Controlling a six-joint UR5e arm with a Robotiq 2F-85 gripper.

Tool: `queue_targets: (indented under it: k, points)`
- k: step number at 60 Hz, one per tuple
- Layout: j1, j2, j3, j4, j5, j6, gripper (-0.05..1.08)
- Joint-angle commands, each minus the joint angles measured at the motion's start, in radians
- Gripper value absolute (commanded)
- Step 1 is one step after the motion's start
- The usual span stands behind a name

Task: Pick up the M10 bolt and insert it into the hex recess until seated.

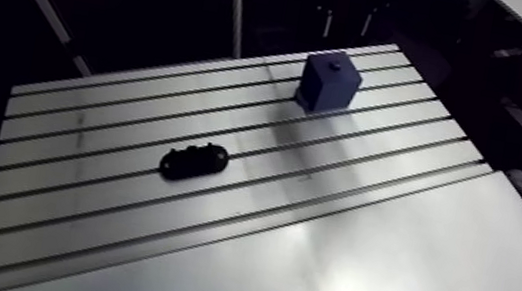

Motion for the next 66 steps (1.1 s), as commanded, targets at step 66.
queue_targets:
  k: [66]
  points:
    - [-0.012, 0.002, 0.076, -0.053, 0.005, -0.046, 0.51]
